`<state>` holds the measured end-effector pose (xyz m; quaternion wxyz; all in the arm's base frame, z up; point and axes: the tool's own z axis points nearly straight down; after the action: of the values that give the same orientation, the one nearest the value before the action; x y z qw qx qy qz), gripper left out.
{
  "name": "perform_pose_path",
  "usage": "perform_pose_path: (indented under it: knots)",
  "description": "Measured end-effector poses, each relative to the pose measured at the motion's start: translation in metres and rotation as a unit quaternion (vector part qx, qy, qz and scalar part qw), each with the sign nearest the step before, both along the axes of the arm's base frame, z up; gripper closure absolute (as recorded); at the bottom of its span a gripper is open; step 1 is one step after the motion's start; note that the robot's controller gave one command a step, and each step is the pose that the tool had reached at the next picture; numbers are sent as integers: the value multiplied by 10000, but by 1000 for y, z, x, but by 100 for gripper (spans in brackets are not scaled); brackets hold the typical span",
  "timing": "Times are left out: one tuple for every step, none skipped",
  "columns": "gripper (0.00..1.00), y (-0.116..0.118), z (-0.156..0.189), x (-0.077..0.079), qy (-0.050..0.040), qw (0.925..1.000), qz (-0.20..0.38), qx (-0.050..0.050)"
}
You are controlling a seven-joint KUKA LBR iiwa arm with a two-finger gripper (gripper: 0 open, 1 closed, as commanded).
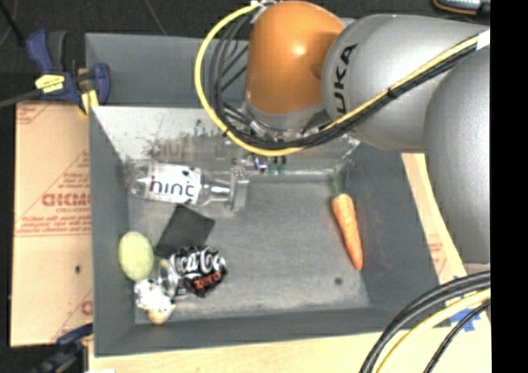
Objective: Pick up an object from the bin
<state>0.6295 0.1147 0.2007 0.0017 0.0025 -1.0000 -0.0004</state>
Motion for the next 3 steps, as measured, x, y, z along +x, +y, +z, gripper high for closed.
perform_pose_path:
  knots:
    - [0,-1,5,1,-37,10000,-11,5]
    - [0,21,-63,3,-51,10000,-55,12]
    - [0,40,-120,18,-196,9997,-105,33]
